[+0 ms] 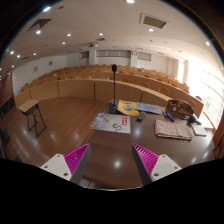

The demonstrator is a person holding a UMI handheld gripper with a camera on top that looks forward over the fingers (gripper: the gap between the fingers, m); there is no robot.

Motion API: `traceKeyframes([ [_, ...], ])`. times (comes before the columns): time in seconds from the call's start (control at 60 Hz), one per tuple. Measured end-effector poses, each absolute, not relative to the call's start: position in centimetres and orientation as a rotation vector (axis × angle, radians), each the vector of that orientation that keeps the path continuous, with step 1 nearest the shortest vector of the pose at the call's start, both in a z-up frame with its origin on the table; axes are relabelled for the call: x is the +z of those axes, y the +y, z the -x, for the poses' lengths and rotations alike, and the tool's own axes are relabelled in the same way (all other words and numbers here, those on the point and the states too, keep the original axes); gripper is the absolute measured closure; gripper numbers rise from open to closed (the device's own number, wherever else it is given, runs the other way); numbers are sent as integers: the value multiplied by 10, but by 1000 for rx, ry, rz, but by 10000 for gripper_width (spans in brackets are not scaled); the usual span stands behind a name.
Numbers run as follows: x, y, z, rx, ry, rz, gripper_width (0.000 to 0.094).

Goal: Fold towel

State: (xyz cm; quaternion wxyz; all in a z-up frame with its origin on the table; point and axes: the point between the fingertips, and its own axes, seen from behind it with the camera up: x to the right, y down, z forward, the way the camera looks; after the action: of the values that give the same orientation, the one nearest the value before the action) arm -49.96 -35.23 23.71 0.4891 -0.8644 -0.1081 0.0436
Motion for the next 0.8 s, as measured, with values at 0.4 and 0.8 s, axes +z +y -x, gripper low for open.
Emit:
traceKeyframes([
  [0.4, 109, -310, 410, -21, -118, 2306, 80],
  [0.8, 62, -78, 228, -166, 26, 2226, 89],
])
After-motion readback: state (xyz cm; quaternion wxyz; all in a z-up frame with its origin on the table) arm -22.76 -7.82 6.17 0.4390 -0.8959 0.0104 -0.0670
